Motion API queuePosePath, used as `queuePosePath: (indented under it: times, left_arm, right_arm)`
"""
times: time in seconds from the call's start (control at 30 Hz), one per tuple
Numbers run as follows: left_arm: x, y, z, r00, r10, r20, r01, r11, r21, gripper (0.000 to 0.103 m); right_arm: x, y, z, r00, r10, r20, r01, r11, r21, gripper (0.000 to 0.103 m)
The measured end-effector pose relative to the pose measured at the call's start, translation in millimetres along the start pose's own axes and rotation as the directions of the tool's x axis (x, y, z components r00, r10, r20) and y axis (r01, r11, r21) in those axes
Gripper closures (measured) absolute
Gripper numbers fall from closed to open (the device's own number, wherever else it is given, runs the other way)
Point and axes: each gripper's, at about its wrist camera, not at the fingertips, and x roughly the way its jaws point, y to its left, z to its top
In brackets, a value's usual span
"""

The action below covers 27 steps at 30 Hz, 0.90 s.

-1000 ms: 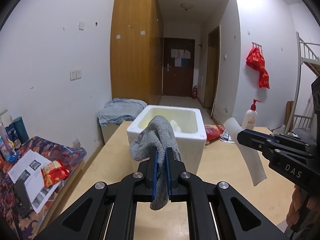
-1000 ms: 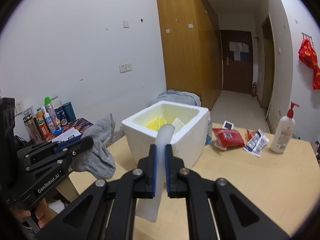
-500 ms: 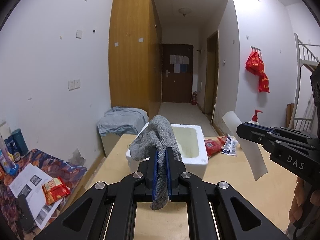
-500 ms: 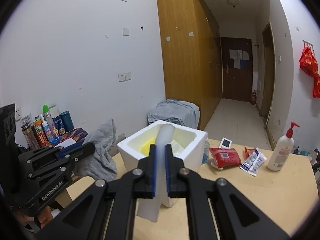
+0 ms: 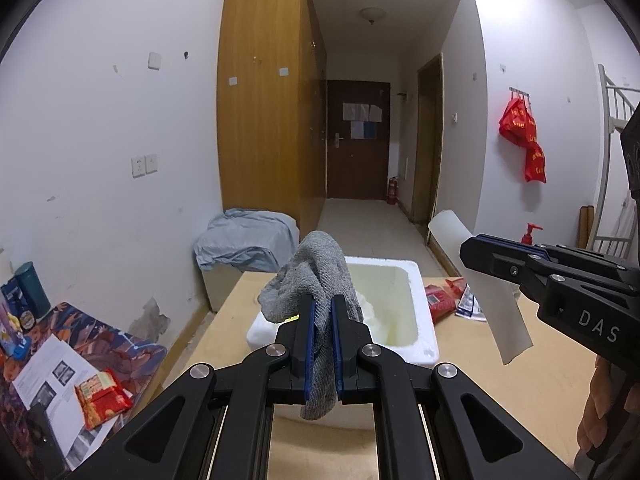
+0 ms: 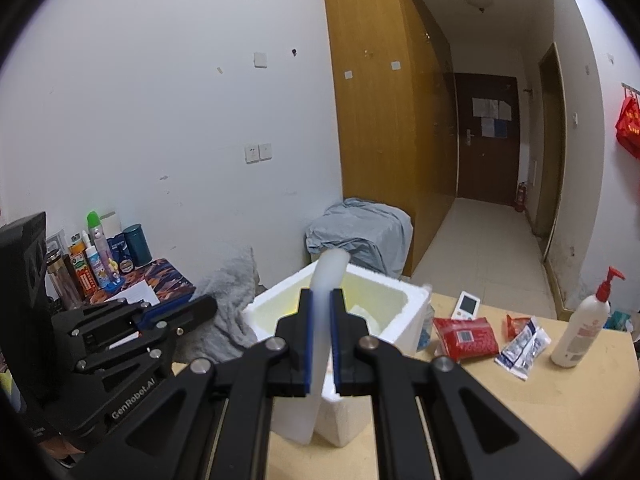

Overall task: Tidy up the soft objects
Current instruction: 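Lift the sock and roll and carry both over the white foam box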

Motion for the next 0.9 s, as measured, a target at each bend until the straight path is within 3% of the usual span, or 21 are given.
queuePosePath:
  times: [0.37, 0.9]
  left_arm:
    - [39.2, 1.3, 19.5, 1.0, 0.0, -0.005, 0.0, 1.0, 0.014, 0.095]
    - [106.0, -6.1, 28.9, 0.997, -0.043, -0.071, 0.044, 0.999, 0.021, 0.095]
  right_arm:
    - [34.6, -13.8, 12.9, 1.0, 0.02, -0.025, -0.02, 1.0, -0.004, 0.093]
    - [63.2, -39.2, 17.7, 0.999, 0.013, -0.04, -0.013, 1.0, 0.008, 0.093]
